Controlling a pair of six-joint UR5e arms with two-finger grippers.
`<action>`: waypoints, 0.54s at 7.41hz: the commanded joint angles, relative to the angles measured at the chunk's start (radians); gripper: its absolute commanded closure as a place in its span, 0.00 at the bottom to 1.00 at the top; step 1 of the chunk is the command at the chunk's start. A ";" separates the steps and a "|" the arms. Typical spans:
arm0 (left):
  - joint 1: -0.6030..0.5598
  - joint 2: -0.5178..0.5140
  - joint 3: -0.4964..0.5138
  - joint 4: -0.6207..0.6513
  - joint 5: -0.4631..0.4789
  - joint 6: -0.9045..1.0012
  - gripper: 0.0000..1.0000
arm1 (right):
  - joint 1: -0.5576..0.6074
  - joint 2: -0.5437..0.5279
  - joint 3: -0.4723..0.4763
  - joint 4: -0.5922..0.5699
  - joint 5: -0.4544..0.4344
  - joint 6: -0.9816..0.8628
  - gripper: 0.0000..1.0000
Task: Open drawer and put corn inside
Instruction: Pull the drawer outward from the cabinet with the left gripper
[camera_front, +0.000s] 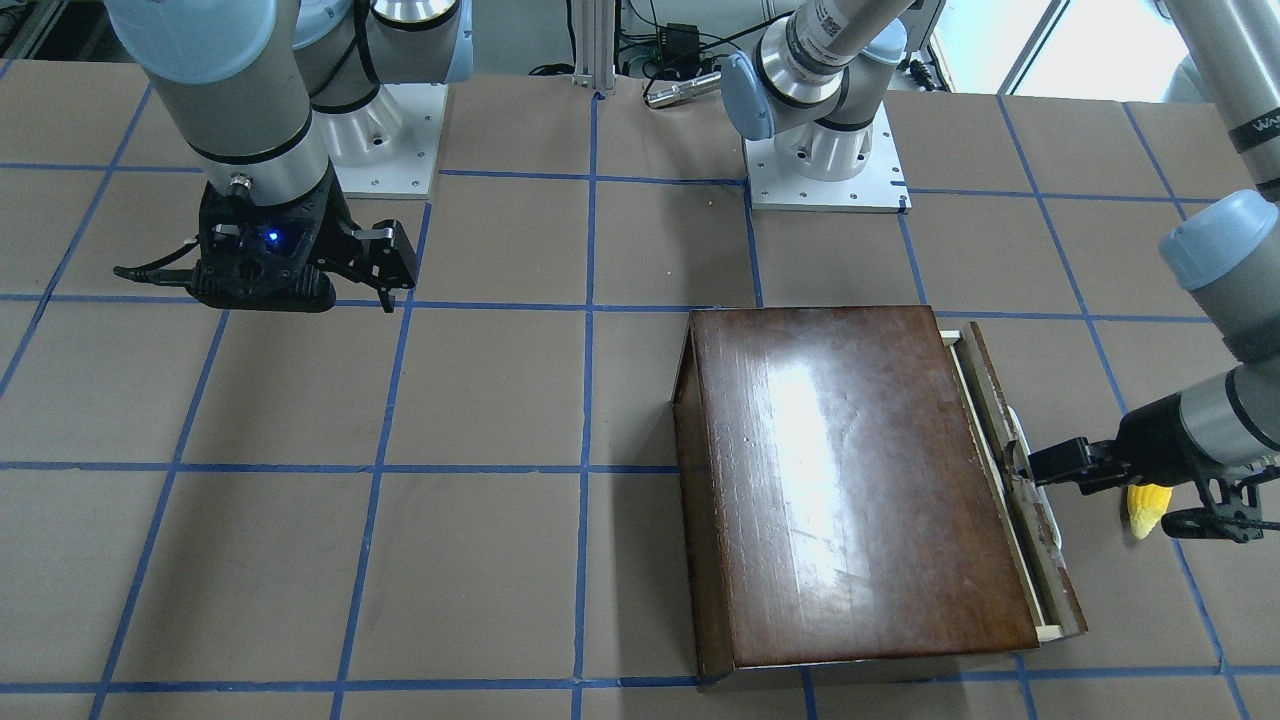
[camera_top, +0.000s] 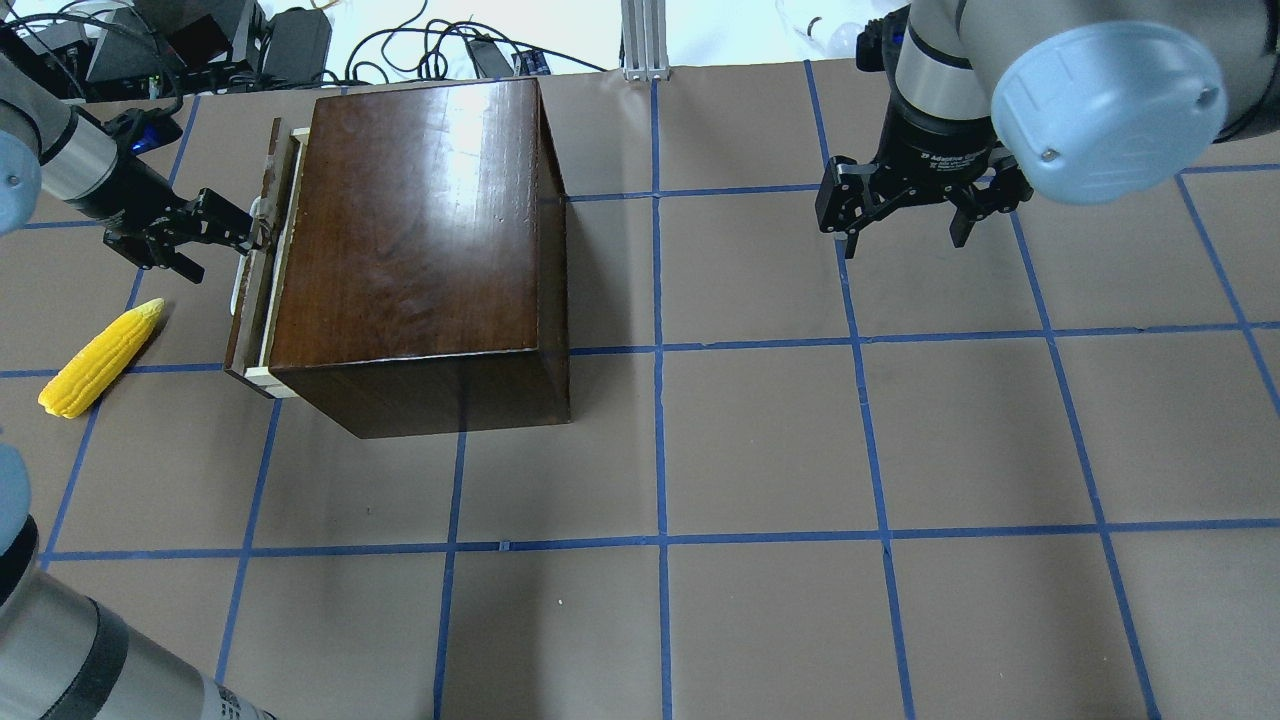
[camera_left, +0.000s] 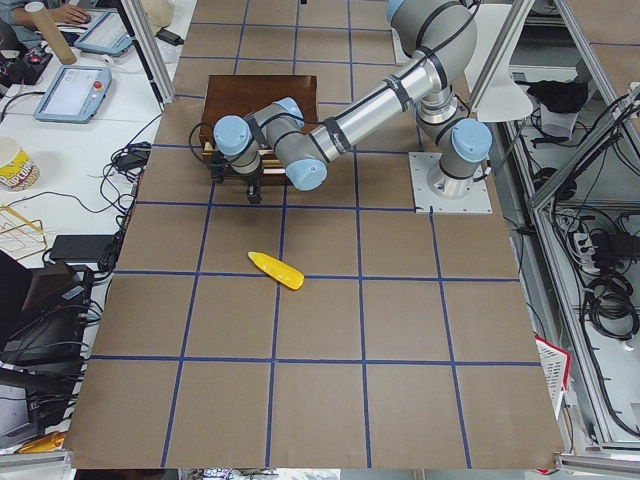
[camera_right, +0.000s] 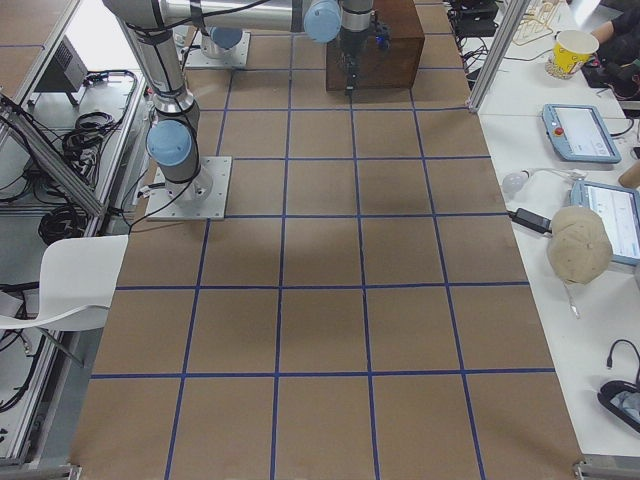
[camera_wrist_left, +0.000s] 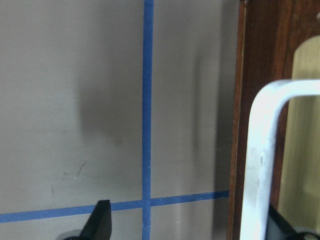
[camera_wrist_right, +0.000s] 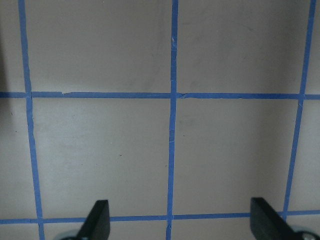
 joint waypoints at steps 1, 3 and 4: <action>0.025 0.000 0.001 0.000 0.000 0.001 0.00 | 0.000 0.000 0.000 0.000 0.000 0.000 0.00; 0.048 -0.001 0.001 0.000 0.000 0.003 0.00 | 0.000 0.000 0.000 0.000 0.000 0.000 0.00; 0.051 0.000 0.001 0.000 0.002 0.003 0.00 | 0.000 0.000 0.000 0.000 0.000 0.000 0.00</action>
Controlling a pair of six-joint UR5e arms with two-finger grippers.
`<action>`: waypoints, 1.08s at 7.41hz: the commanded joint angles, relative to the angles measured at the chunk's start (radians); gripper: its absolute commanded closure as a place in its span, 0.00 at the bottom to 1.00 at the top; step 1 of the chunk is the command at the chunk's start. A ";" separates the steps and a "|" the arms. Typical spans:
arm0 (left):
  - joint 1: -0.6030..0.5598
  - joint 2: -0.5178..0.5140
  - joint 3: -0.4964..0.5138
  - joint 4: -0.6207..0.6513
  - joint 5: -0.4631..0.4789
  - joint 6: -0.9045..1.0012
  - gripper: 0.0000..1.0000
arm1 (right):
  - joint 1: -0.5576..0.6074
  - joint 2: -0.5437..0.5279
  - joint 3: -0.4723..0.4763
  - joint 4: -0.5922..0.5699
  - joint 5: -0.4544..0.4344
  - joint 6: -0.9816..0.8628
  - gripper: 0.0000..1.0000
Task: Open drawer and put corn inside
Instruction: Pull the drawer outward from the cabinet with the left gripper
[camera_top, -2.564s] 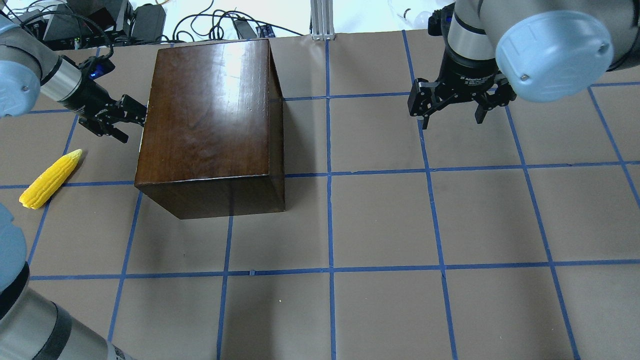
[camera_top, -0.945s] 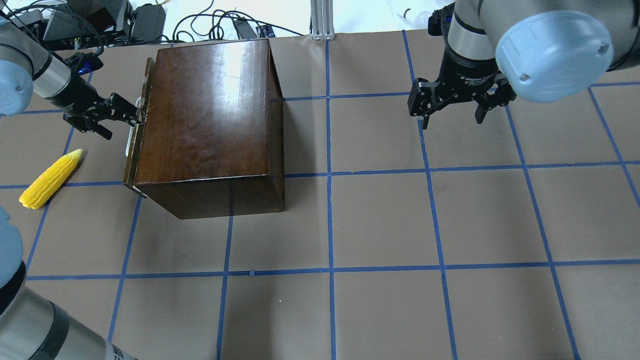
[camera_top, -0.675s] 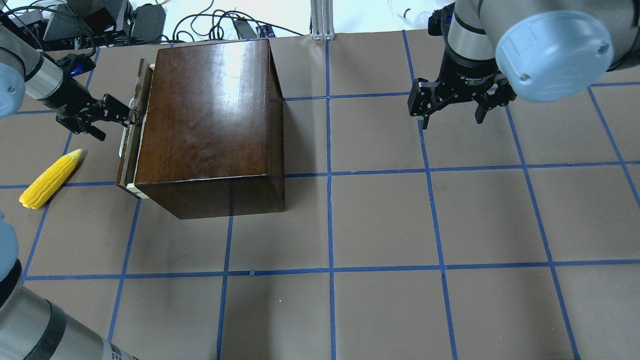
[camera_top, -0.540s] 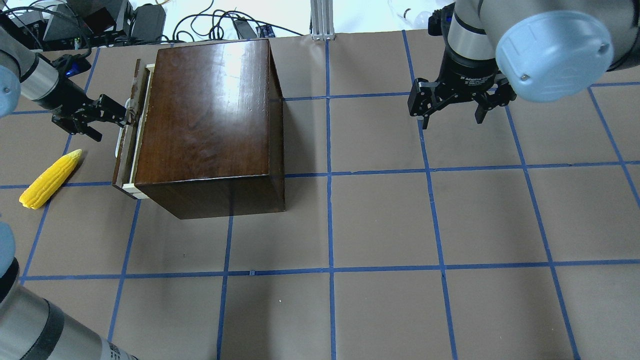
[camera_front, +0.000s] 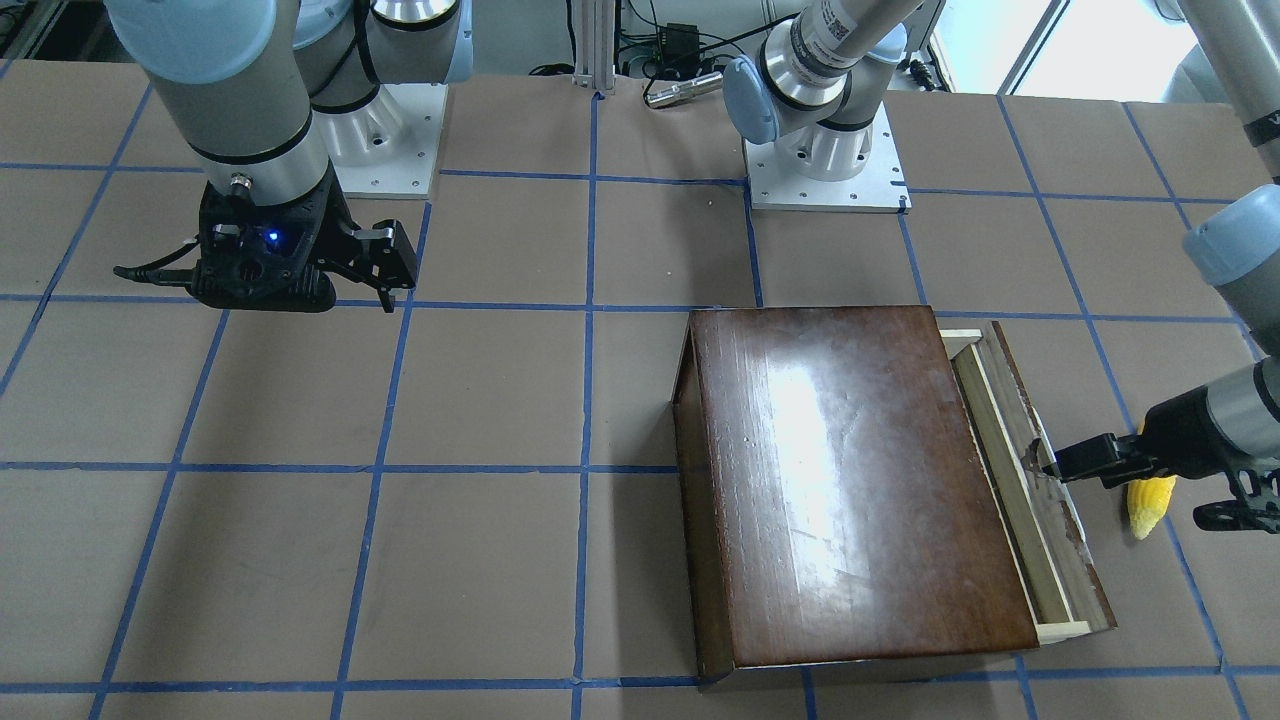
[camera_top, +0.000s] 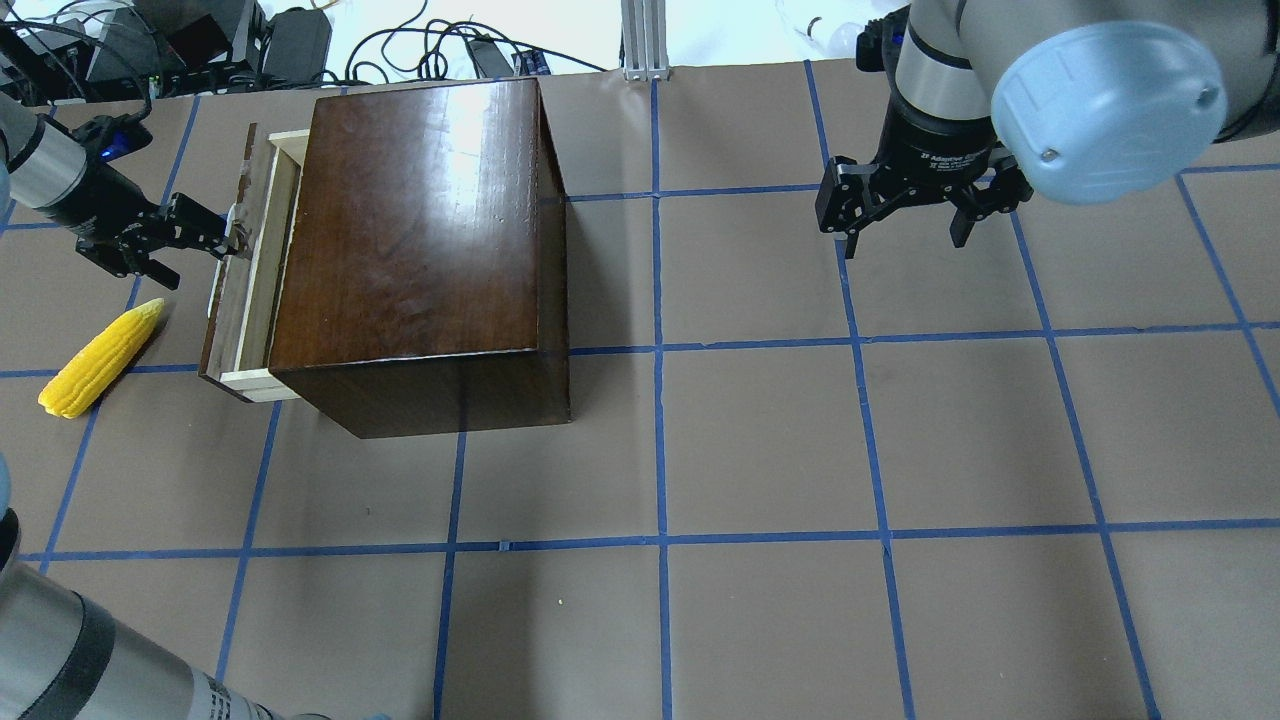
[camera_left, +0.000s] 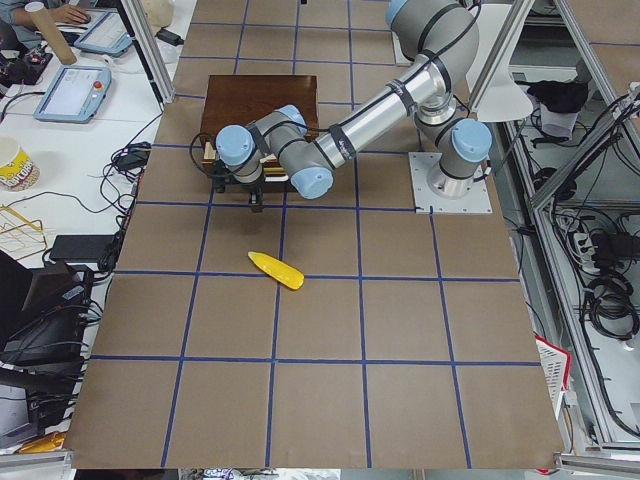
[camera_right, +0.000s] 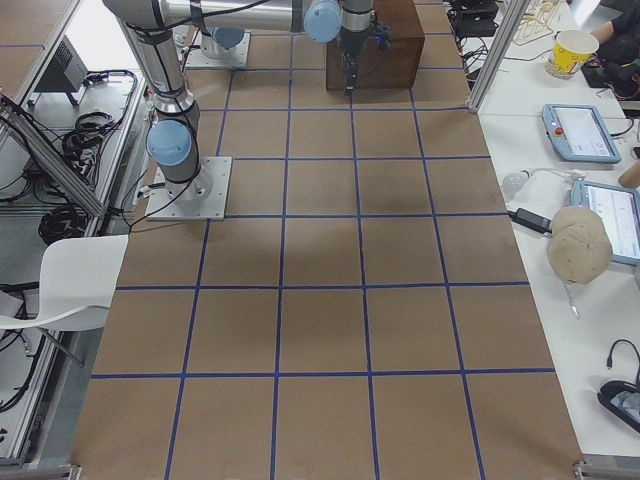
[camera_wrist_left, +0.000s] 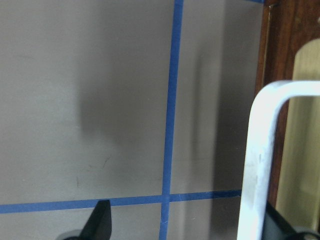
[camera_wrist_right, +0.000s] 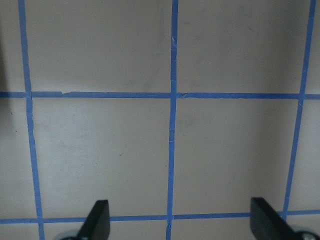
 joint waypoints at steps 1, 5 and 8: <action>0.016 0.002 0.001 0.000 0.018 0.004 0.00 | 0.000 0.000 0.000 0.000 0.000 0.000 0.00; 0.042 0.011 0.001 0.000 0.018 0.011 0.00 | 0.000 0.000 0.000 0.000 0.000 0.000 0.00; 0.042 0.014 0.001 0.000 0.019 0.013 0.00 | 0.000 0.000 0.000 0.000 0.000 0.000 0.00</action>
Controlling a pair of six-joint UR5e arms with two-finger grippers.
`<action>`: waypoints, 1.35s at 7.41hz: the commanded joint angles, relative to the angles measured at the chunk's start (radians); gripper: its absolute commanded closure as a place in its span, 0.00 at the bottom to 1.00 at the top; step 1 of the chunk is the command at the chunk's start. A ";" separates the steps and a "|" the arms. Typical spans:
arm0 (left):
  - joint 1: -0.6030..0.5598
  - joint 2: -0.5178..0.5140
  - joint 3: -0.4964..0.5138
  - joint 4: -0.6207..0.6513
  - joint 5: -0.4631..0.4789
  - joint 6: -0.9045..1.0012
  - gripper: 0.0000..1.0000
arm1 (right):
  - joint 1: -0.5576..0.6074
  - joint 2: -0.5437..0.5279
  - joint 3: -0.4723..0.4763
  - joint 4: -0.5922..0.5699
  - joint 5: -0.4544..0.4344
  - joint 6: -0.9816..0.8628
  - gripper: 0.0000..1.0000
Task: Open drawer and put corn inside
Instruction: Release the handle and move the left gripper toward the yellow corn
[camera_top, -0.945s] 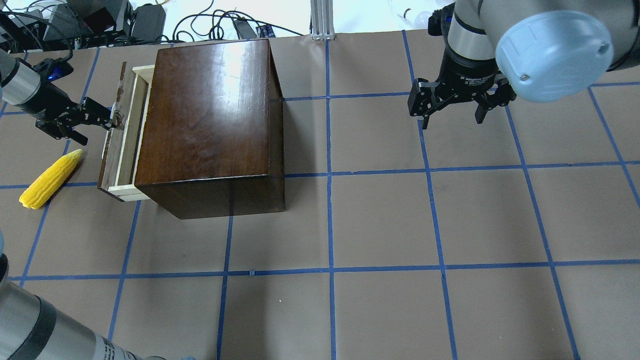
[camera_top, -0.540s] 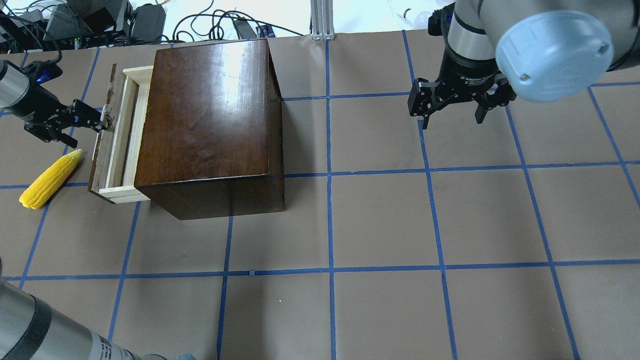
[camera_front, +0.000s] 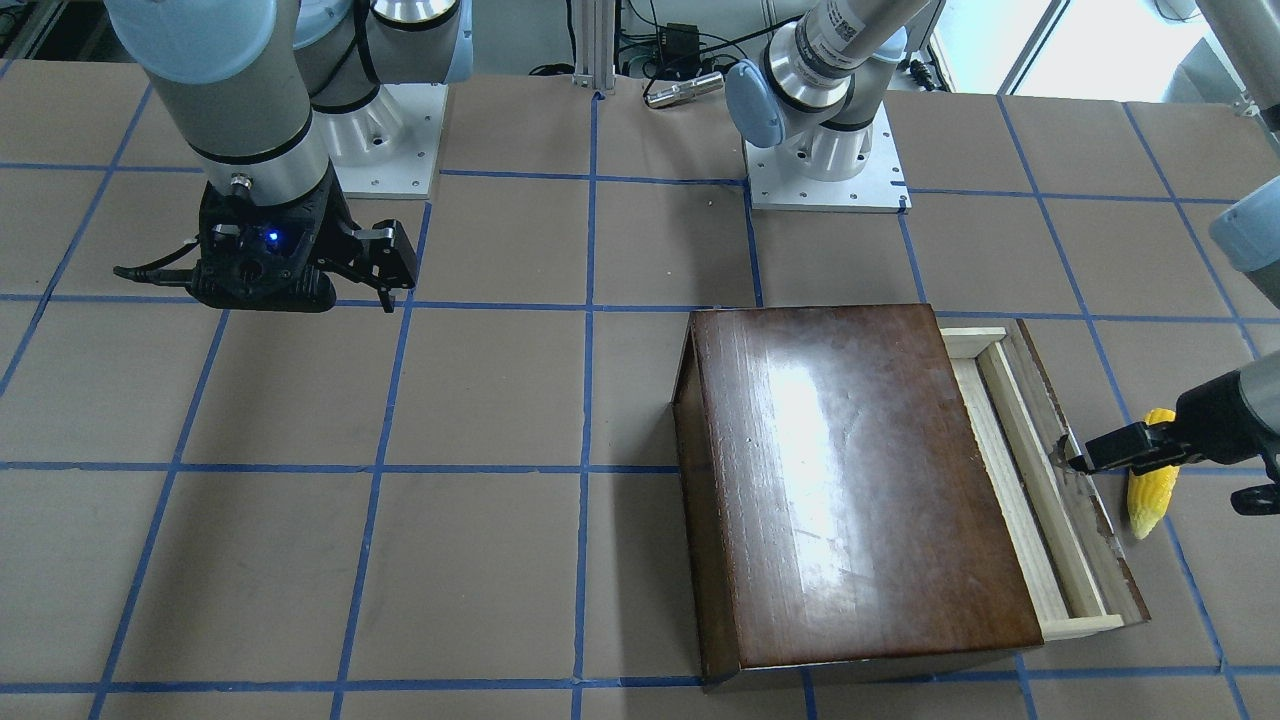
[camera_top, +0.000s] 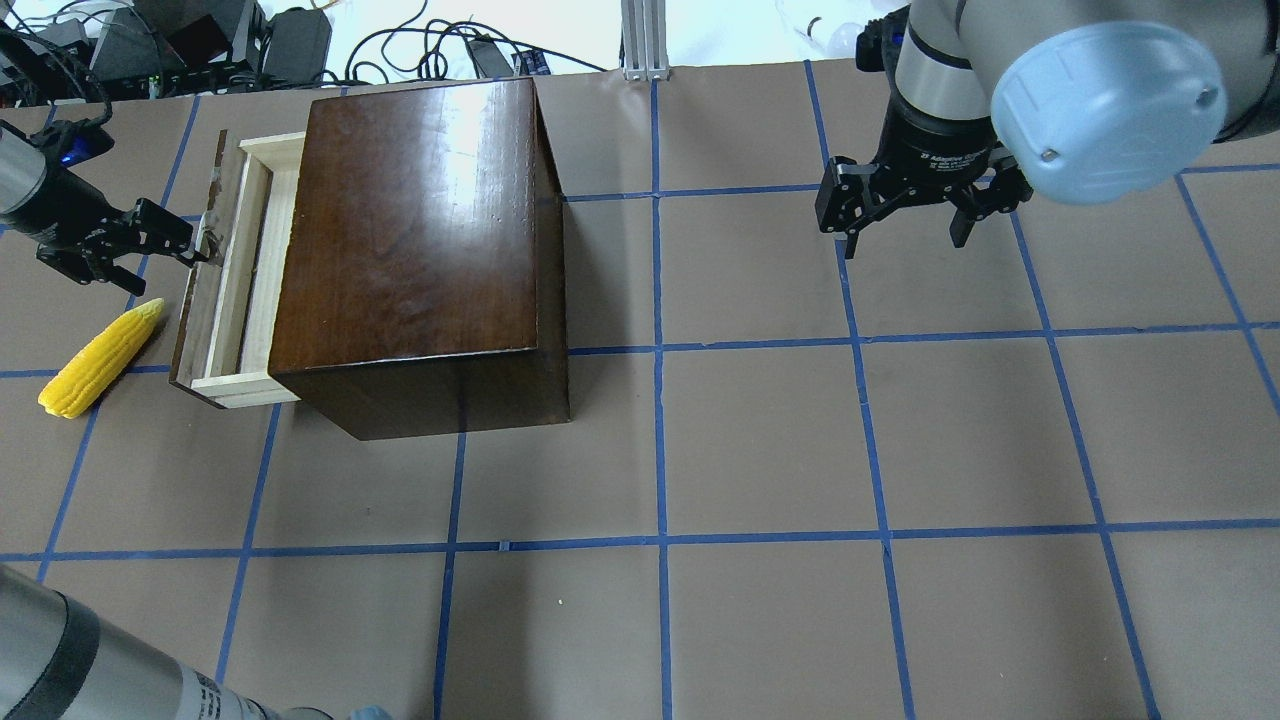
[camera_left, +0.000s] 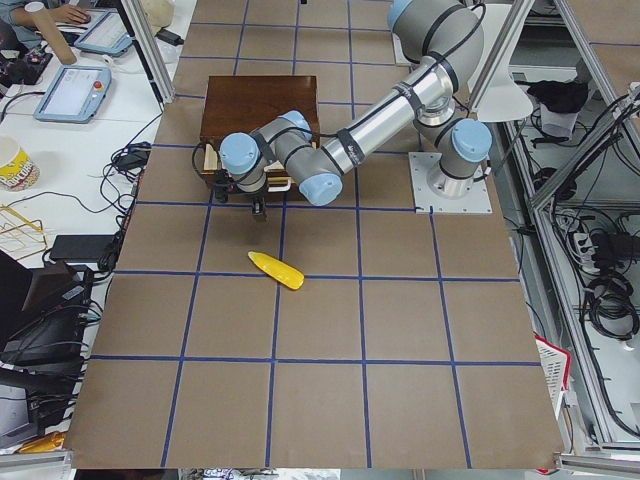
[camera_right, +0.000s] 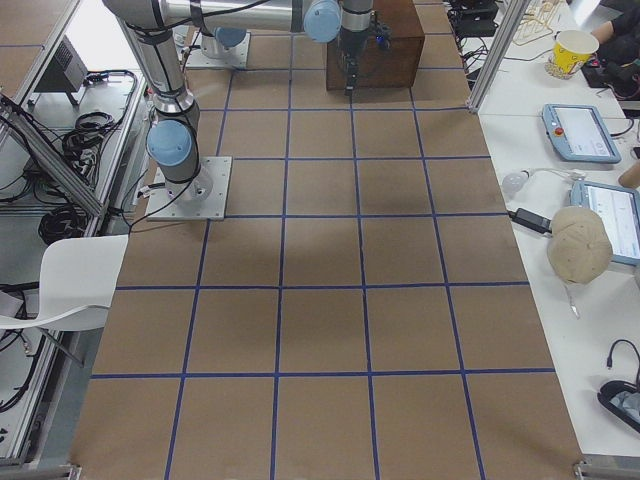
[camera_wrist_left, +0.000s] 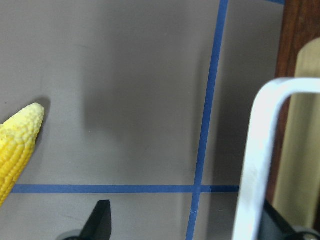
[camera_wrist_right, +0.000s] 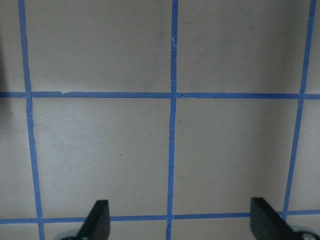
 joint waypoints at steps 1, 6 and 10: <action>0.000 0.001 0.000 0.000 0.001 0.001 0.00 | 0.000 0.000 0.000 0.000 0.000 0.000 0.00; 0.002 -0.002 0.000 0.000 0.004 0.007 0.00 | 0.000 0.000 0.000 0.000 0.000 0.000 0.00; 0.022 0.001 0.002 0.000 0.002 0.019 0.00 | 0.000 0.000 0.000 0.000 0.000 0.000 0.00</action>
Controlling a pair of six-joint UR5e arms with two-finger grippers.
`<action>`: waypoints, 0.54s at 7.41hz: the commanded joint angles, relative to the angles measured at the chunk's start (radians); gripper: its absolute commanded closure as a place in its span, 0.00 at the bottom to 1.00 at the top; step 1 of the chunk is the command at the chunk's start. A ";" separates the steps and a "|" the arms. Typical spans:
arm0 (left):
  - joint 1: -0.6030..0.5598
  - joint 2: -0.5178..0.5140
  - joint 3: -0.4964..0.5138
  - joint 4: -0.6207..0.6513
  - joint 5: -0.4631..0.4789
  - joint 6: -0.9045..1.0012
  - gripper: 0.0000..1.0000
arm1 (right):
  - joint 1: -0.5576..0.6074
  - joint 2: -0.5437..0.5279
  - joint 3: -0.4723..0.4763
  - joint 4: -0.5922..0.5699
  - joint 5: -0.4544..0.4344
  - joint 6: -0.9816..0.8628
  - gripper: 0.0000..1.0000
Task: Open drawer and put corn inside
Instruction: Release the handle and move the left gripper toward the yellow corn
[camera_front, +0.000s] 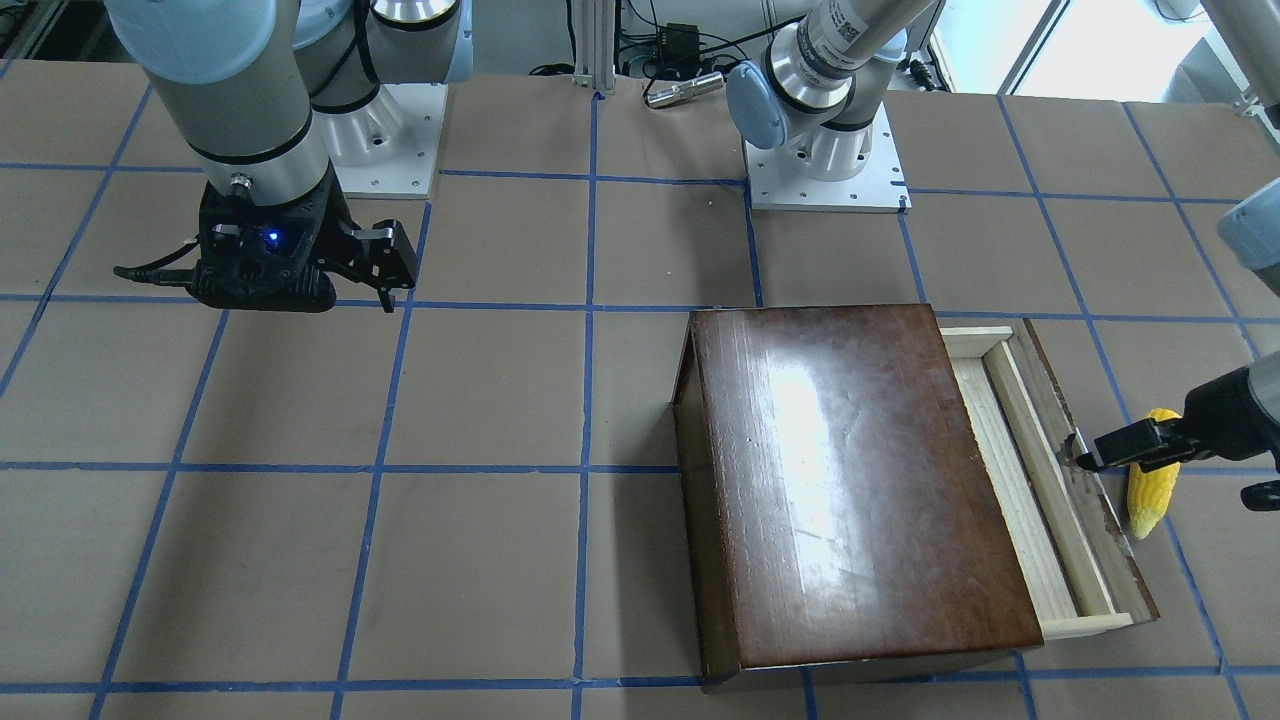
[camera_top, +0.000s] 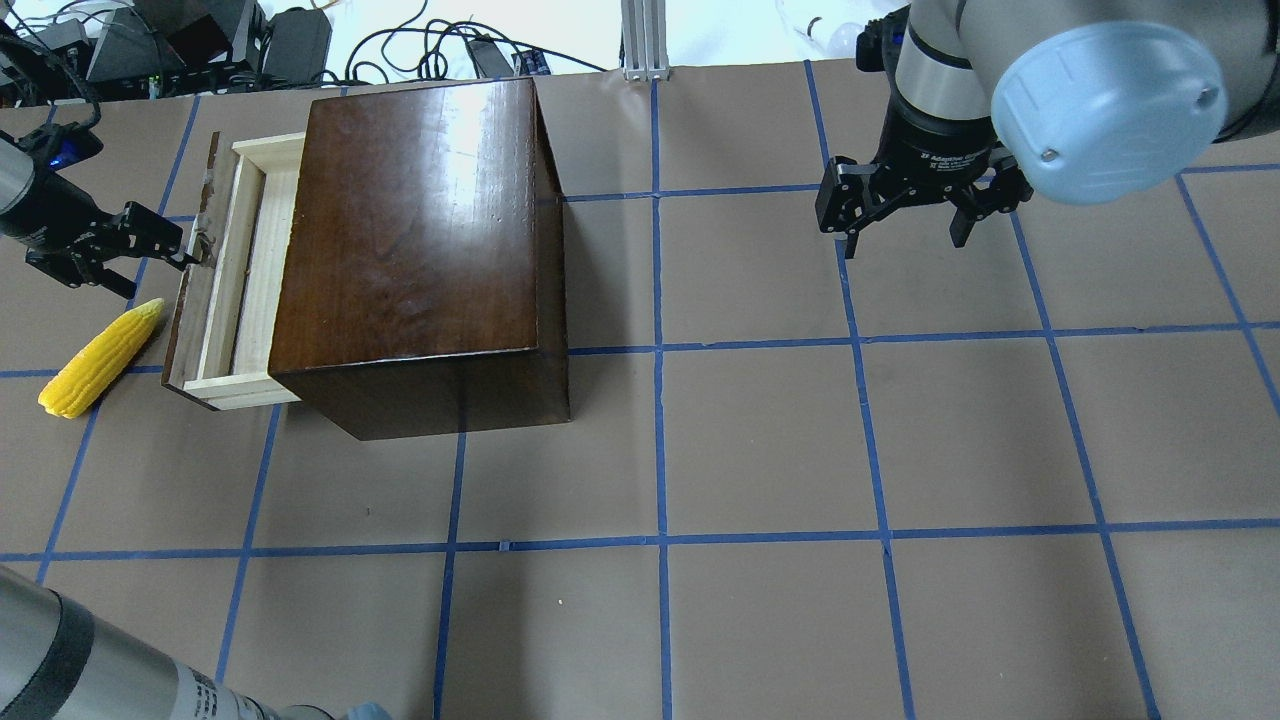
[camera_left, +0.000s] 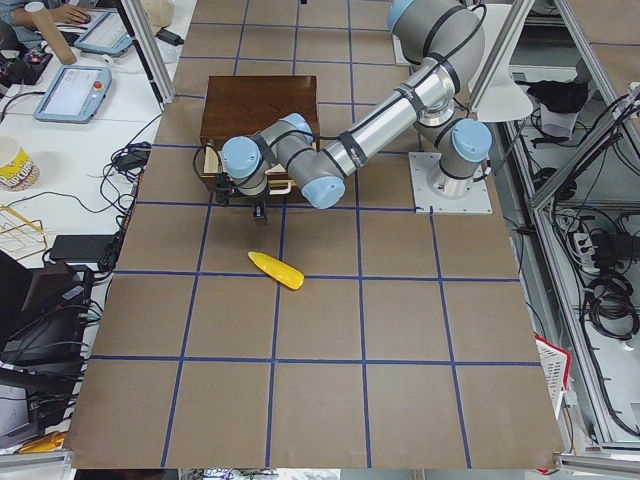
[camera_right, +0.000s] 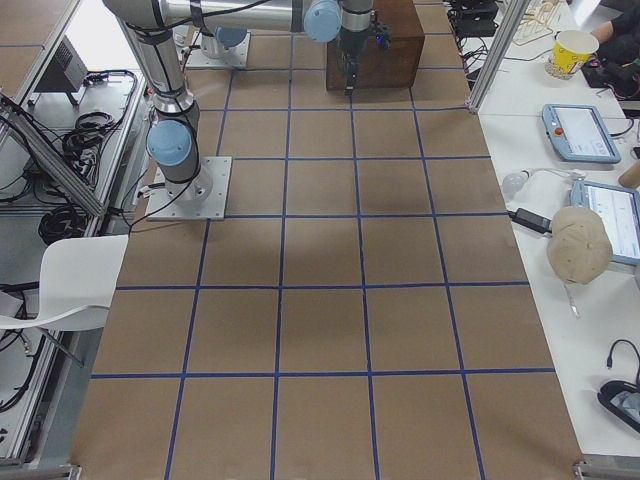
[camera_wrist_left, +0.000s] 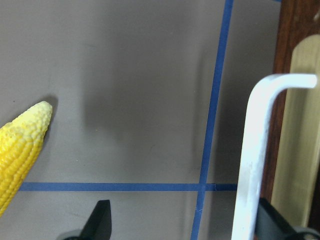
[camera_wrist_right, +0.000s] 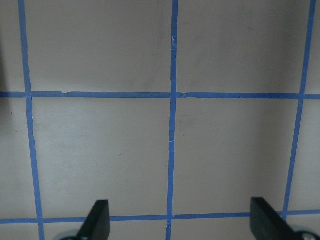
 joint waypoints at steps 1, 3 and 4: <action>0.003 0.003 0.004 0.000 0.000 0.003 0.00 | 0.000 0.000 0.000 0.000 0.000 0.000 0.00; 0.000 0.021 0.006 -0.011 0.000 0.002 0.00 | 0.000 0.000 0.000 0.000 0.000 0.000 0.00; 0.000 0.036 0.006 -0.014 0.017 0.005 0.00 | 0.000 0.000 0.000 0.000 0.000 0.000 0.00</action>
